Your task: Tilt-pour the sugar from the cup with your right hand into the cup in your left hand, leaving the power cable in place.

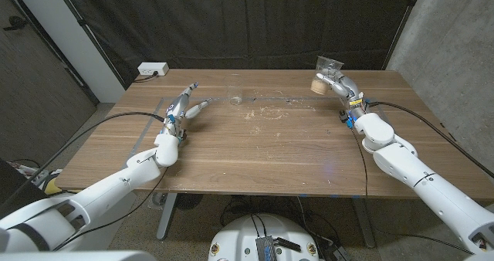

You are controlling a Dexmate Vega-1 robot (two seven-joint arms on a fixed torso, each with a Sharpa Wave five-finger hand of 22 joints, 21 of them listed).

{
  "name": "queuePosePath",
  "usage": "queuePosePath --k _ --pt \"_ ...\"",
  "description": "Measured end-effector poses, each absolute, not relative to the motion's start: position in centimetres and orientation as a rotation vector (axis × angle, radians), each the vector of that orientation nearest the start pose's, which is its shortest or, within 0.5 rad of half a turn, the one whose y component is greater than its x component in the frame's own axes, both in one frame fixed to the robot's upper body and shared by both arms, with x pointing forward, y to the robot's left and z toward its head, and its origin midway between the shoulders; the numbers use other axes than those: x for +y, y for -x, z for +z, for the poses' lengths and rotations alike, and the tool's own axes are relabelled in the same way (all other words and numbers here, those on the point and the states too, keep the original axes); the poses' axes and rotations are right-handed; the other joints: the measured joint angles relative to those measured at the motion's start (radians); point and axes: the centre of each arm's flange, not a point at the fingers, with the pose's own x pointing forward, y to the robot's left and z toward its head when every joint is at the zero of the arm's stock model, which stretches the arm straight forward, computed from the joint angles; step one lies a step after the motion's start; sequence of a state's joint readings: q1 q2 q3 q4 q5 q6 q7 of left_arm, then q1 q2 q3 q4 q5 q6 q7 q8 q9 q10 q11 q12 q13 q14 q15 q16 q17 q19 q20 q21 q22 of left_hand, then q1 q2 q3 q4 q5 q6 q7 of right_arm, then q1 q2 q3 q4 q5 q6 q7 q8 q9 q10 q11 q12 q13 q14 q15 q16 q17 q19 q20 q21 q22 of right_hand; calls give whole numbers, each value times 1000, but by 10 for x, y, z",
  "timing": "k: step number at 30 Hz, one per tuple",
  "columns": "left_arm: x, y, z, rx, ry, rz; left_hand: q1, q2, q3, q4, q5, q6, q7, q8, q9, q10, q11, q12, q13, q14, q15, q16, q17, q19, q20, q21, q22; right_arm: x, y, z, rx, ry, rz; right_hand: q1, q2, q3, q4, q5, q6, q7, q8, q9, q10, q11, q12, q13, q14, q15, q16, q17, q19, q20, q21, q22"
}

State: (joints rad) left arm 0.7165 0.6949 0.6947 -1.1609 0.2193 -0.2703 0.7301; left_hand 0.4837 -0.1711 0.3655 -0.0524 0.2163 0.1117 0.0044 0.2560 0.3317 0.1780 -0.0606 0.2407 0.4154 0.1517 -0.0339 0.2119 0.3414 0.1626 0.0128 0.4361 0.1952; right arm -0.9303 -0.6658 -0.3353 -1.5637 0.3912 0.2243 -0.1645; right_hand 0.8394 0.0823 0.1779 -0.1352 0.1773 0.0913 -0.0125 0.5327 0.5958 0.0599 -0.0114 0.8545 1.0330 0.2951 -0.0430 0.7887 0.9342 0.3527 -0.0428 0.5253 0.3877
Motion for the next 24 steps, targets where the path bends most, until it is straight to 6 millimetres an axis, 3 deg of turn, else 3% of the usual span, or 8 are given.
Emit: queuePosePath --k 12,22,23,24 --pt "321 -657 -51 -811 -888 356 -24 0 -25 -3 8 -41 5 -1 5 -14 2 4 9 -4 4 0 9 -4 4 -4 0 -304 -597 6 -704 273 67 -4 4 0 0 0 0 0 4 5 1 -1 4 7 0 0 -9 0 -7 0 8 0" --pt "317 -680 -55 -814 -839 331 -31 -8 -40 -10 13 -46 10 -5 10 -18 7 15 18 -4 4 8 14 -4 4 -4 0 -304 -591 4 -711 269 58 -4 4 0 0 0 5 6 4 9 1 -1 8 16 5 5 -9 4 -7 0 8 0" --pt "315 -681 -46 -836 -828 326 -31 -8 -40 -10 13 -46 10 -5 10 -18 7 15 19 -4 4 8 14 -4 4 -4 0 -304 -591 4 -711 269 58 -4 4 0 0 0 6 5 4 9 2 0 8 16 5 5 -9 4 -7 0 8 0" --pt "313 -685 -54 -819 -826 323 -31 -8 -45 -11 13 -46 10 -5 10 -18 7 15 19 -4 4 8 14 -4 4 -4 0 -304 -590 4 -712 268 56 -4 4 0 0 0 8 3 4 9 5 2 8 16 5 5 -9 6 -7 0 8 0"
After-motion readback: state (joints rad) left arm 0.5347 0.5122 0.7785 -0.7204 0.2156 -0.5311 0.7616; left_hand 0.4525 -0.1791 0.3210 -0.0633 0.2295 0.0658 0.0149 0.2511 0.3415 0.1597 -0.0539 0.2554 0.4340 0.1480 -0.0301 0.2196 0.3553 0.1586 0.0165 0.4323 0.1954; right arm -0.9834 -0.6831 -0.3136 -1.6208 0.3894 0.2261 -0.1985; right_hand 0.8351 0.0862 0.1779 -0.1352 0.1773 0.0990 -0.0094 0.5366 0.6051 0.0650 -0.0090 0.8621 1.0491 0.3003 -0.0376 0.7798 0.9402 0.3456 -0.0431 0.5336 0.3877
